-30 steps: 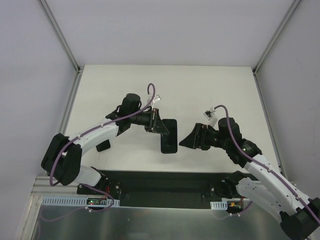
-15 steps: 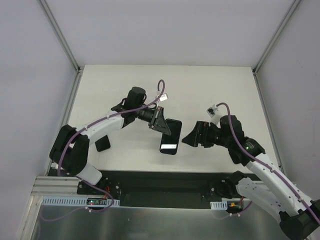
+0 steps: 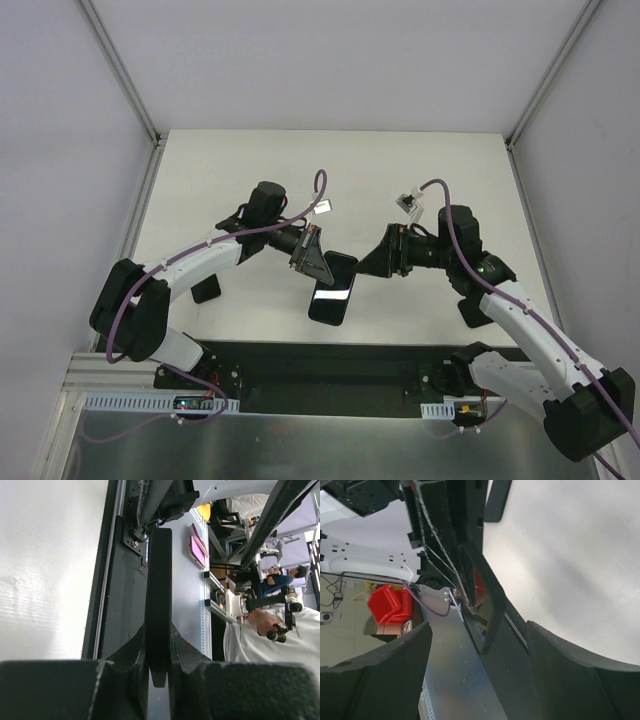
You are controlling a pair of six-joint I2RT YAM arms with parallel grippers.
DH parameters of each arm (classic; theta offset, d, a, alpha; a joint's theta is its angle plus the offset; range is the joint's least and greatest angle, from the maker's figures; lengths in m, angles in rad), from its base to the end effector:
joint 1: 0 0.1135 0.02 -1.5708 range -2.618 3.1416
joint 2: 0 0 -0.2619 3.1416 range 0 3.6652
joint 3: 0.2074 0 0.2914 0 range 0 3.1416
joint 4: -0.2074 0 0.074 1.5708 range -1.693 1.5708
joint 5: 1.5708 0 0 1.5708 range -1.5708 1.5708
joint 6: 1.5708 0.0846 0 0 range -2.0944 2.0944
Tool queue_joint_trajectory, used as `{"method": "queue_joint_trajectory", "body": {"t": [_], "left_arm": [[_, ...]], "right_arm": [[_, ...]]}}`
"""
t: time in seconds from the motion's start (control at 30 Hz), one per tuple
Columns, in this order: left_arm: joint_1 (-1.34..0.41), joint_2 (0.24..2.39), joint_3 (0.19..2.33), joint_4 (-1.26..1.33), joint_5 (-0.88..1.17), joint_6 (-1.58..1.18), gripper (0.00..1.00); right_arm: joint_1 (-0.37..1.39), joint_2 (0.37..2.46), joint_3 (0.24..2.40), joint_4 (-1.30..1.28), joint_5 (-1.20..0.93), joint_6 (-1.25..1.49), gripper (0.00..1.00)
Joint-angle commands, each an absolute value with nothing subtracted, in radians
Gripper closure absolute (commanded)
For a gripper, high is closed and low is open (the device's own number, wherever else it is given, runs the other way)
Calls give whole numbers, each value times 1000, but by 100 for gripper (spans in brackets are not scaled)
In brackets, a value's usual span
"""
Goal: Put the phone into the phone case
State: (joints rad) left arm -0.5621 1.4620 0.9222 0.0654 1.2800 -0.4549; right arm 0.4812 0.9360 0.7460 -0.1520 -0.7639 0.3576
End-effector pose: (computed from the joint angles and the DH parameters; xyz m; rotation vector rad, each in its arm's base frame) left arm 0.2567 -0.2575 0.2339 1.0171 1.9522 -1.8989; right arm 0.2241 0.1830 0.2841 -0.6721 1.9126 1.2759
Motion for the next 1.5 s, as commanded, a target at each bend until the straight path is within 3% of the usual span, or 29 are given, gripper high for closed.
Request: {"method": "queue_joint_trajectory", "body": {"t": [0.0,0.43,0.53,0.57,0.77,1.03,1.17,1.23,1.47], "left_arm": [[-566,1423,936,100,1358,-426,100],[-566,1411,933,98,1295,-429,100],[-566,1422,933,86,1279,-429,100],[-566,1428,934,80,1272,-430,100],[-566,1443,945,9,1218,-402,100],[-566,1440,957,5,1198,-419,100],[-566,1416,968,6,1177,-439,100],[-566,1398,976,14,1186,-472,100],[-566,1319,966,159,1195,-618,100]], "right_arm": [[479,966,805,-46,-847,364,24],[495,1040,813,32,-873,402,42],[502,1045,808,54,-880,420,59],[503,1043,807,57,-882,425,71],[509,1028,810,63,-877,426,98],[538,1048,848,-46,-801,373,98],[549,1026,821,49,-870,416,57],[549,997,773,66,-897,419,45],[549,940,634,184,-922,477,41]]}}
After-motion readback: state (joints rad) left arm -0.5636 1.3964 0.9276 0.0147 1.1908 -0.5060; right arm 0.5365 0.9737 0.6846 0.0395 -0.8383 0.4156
